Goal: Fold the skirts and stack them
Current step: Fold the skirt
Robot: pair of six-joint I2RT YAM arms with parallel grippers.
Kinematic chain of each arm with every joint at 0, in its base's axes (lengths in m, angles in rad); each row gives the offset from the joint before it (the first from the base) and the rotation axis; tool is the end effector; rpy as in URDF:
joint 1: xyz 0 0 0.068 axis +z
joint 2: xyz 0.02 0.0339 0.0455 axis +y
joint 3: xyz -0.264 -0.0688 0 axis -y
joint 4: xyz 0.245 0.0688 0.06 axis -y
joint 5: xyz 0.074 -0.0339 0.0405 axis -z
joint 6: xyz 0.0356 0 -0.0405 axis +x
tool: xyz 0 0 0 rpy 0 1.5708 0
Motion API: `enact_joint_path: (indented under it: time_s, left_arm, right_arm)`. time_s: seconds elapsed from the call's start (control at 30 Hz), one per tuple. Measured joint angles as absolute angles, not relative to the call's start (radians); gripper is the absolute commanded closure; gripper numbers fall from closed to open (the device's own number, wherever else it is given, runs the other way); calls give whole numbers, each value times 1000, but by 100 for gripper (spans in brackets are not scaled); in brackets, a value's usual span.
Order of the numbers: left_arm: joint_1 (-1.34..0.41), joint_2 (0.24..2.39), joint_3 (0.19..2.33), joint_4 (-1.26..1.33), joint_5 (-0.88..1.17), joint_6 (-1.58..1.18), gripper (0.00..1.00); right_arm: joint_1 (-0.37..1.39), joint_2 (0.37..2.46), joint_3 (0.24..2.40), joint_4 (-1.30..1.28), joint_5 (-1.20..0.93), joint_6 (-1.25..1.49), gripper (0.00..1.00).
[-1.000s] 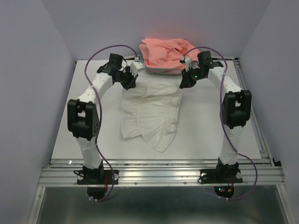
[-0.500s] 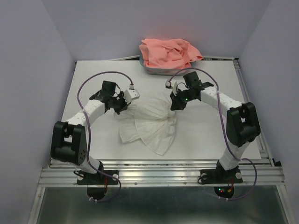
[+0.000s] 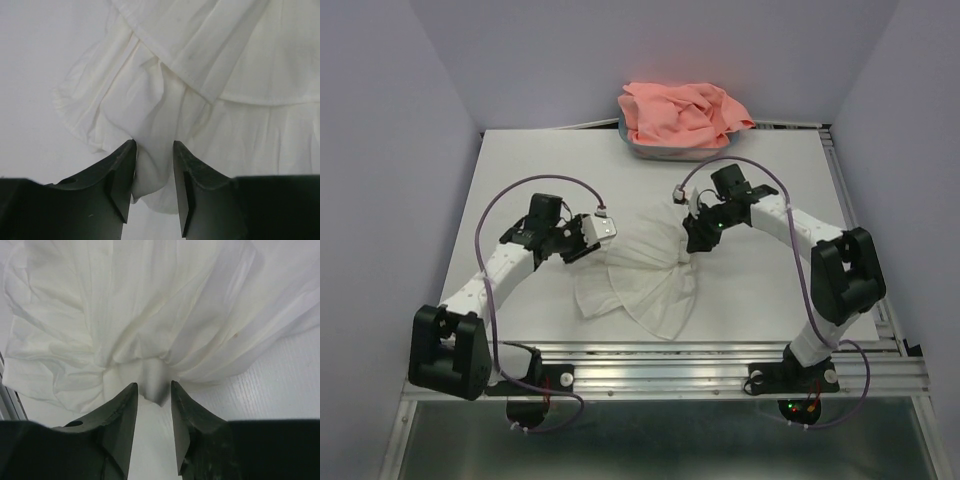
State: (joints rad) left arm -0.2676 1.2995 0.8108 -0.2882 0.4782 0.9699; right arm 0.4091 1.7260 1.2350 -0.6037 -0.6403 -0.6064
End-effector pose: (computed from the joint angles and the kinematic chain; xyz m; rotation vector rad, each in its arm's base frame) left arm 0.2551 -0.0869 0.2318 1.4843 1.6903 -0.1895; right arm 0.3146 0.1596 0.2206 -1.3956 2.0933 0.7675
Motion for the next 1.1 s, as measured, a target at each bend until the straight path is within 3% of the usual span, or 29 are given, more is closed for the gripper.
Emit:
enact_joint_path:
  time_s: [0.1, 0.23, 0.33, 0.53, 0.7, 0.97, 1.07, 1.1]
  left_arm:
    - [-267, 1195, 812, -335, 517, 1005, 32]
    - [-269, 1143, 859, -366, 562, 938, 25]
    - [-278, 1247, 994, -361, 573, 825, 16]
    - [-325, 1675, 1378, -205, 562, 557, 15]
    - [-417, 2019, 1623, -206, 559, 513, 15]
    - [-471, 2226, 1736, -241, 544, 524, 14]
    - [-486, 2244, 1736, -245, 512, 537, 26]
    - [-490, 2246, 1736, -245, 501, 540, 48]
  right_arm:
    - [409, 1681, 1234, -649, -659, -633, 40]
    - [409, 1623, 1234, -712, -696, -654, 40]
    - [409, 1618, 1233, -744, -709, -649, 40]
    - [371, 1613, 1227, -741, -740, -542, 39]
    - [176, 1630, 1258, -721, -797, -413, 37]
    - [105, 1636, 1279, -703, -824, -351, 31]
    - [105, 1636, 1279, -703, -827, -344, 31]
    - [105, 1636, 1279, -703, -827, -342, 30]
